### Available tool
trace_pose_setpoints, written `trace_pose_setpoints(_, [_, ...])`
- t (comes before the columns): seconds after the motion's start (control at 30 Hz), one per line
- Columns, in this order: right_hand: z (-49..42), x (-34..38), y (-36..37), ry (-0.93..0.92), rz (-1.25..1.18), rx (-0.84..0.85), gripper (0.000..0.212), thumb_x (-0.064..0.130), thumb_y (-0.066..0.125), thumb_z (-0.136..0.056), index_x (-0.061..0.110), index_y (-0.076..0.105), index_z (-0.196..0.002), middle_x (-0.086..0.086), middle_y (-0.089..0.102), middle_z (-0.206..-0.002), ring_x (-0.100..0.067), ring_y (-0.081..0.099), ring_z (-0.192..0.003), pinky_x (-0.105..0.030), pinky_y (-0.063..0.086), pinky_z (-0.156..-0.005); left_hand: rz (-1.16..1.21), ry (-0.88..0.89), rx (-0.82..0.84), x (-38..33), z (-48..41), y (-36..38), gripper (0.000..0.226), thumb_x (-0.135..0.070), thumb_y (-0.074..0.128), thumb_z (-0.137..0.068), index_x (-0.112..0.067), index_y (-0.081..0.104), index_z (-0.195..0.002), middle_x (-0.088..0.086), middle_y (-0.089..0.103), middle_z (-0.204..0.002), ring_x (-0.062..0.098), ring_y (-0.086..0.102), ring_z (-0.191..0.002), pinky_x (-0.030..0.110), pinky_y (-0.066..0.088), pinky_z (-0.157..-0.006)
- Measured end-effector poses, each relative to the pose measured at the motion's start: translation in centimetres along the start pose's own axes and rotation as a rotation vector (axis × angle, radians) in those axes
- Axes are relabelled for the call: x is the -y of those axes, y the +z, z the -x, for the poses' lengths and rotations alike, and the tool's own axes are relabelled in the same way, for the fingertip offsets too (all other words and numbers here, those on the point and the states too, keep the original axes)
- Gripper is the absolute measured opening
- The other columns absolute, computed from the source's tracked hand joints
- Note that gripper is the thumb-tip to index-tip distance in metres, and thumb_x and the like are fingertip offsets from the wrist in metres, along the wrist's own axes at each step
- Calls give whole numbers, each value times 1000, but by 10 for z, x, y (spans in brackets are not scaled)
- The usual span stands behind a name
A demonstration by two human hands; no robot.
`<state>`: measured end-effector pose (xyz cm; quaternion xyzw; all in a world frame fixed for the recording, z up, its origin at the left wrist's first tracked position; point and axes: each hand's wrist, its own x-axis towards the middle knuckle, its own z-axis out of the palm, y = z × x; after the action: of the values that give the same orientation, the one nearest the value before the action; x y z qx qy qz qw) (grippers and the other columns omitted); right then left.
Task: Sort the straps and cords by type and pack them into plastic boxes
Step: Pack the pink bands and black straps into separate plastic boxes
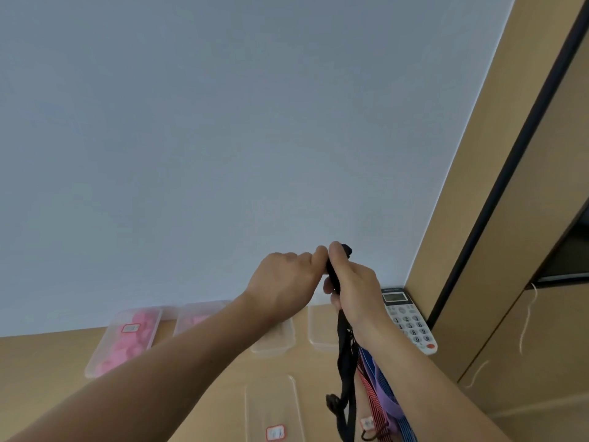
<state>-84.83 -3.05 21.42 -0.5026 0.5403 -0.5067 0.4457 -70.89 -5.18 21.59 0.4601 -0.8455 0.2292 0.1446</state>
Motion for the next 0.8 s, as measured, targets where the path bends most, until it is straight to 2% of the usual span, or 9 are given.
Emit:
trace_pose_setpoints(0.1, [-3, -2, 0, 36, -64, -1, 51, 53, 59, -90, 15, 56, -57, 2, 53, -56, -11, 38, -46, -20, 32, -44, 48, 82, -183, 1, 2, 6, 25, -9, 55, -83, -12, 68, -105, -2, 46, -56, 22, 45, -43, 26, 26, -40])
trace_pose_setpoints(0.17, [-3, -4, -1, 34, -111, -2, 48, 48, 59, -92, 11, 56, -60, 0, 50, -56, -12, 36, -44, -20, 31, -42, 340, -4, -238, 1, 7, 12, 16, -24, 55, -90, -15, 67, -98, -3, 59, -60, 20, 54, -46, 27, 39, -42])
trace_pose_setpoints(0.23, [-4, -4, -6, 26, -183, 8, 44, 45, 57, -93, 6, 63, -72, 0, 48, -58, -12, 34, -44, -23, 30, -43, 813, -262, 14, 2, 11, 8, 32, -49, 50, -92, -25, 59, -111, -6, 70, -77, 11, 61, -52, 27, 47, -54])
trace_pose_setpoints(0.33, [-6, -7, -11, -23, -261, 93, 41, 43, 53, -97, 6, 71, -92, 0, 48, -65, -13, 31, -48, -29, 26, -50, 1447, -646, 361, 9, 9, 3, 50, -62, 48, -83, -18, 59, -104, 3, 73, -75, 21, 57, -47, 28, 39, -50])
trace_pose_setpoints(0.43, [-4, -9, -7, -100, -273, 146, 39, 44, 54, -94, 9, 72, -98, 3, 53, -64, -12, 35, -48, -27, 33, -49, 1775, -655, 645, 15, 7, 1, 46, -53, 50, -84, -8, 61, -93, 11, 66, -68, 20, 46, -41, 25, 24, -43])
trace_pose_setpoints(0.5, [-3, -9, -6, -118, -260, 143, 40, 48, 55, -90, 13, 72, -101, 4, 57, -65, -12, 40, -48, -25, 38, -49, 1953, -584, 628, 16, 8, 5, 34, -44, 55, -92, -12, 63, -89, 5, 65, -68, 14, 44, -40, 23, 23, -41])
trace_pose_setpoints(0.6, [-3, -10, -6, -81, -119, 85, 36, 46, 49, -99, 17, 71, -95, 3, 61, -64, -13, 46, -50, -29, 39, -52, 1913, -607, 426, 15, 9, 8, 27, -35, 59, -96, -12, 60, -85, 3, 67, -72, 12, 47, -44, 21, 30, -43])
trace_pose_setpoints(0.73, [-2, -14, -7, -34, 108, -10, 52, 51, 39, -101, 13, 65, -76, 2, 63, -54, -10, 55, -48, -21, 42, -48, 1548, -537, 201, 8, 10, 6, 36, -48, 64, -88, -12, 58, -89, 2, 76, -81, 15, 57, -49, 24, 40, -48])
trace_pose_setpoints(0.8, [1, -15, -8, -1, 114, 19, 55, 53, 35, -101, 12, 65, -80, -1, 64, -57, -13, 59, -53, -27, 46, -55, 1374, -480, 98, 6, 11, 8, 28, -42, 62, -93, -14, 60, -92, -4, 75, -79, 13, 62, -50, 20, 45, -50])
